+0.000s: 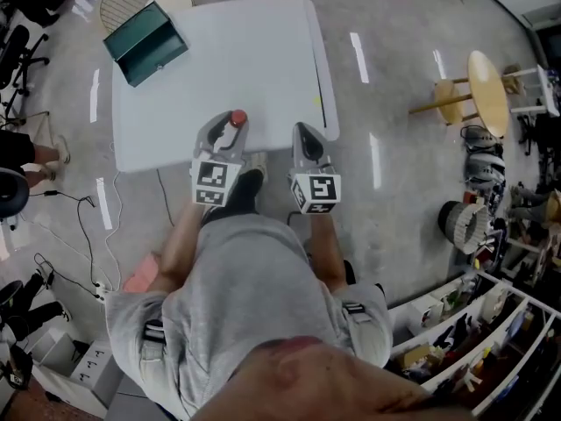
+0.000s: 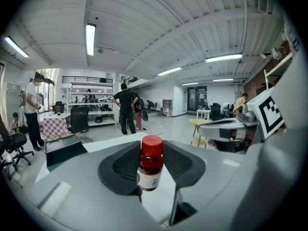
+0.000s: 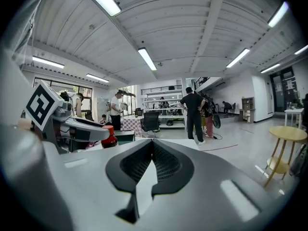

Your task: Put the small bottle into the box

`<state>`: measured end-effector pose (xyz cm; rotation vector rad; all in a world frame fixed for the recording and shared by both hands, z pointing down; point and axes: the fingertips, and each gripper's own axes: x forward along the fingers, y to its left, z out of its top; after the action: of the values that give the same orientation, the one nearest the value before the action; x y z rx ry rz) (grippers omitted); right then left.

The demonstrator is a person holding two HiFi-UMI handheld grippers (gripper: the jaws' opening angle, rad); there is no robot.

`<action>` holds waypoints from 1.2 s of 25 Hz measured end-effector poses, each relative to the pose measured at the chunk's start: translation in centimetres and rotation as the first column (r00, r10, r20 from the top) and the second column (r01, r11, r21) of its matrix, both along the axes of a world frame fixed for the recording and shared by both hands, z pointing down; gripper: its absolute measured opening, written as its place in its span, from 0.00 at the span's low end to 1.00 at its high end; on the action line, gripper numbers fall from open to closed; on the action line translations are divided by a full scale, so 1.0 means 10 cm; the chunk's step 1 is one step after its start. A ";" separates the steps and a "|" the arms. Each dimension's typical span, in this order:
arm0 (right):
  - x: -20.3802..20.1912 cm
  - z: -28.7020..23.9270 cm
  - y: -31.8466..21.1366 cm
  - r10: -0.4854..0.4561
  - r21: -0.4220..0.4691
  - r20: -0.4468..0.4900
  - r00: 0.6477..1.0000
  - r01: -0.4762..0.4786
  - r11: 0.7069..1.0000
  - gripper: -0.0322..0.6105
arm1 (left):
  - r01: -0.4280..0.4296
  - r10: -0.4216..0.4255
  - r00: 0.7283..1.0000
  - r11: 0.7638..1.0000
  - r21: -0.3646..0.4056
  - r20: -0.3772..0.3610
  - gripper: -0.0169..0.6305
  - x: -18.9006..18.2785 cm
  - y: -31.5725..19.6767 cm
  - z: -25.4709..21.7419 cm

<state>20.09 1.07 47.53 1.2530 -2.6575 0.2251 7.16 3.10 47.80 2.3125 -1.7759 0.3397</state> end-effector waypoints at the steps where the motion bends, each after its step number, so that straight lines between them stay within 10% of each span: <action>1: -0.05 0.00 0.05 -0.017 0.000 0.000 1.000 0.017 1.000 0.05 | 0.017 -0.017 1.000 1.000 0.002 0.002 0.25 -0.05 0.07 -0.01; 30: -2.06 -0.08 0.15 -0.391 -0.004 0.019 0.920 0.391 0.920 0.05 | 0.403 -0.403 0.915 0.915 0.013 0.010 0.25 -1.96 0.59 -0.18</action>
<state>-0.49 2.54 46.74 0.6914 -2.8442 0.1829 -12.43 8.96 46.03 1.8816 -2.2001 0.2733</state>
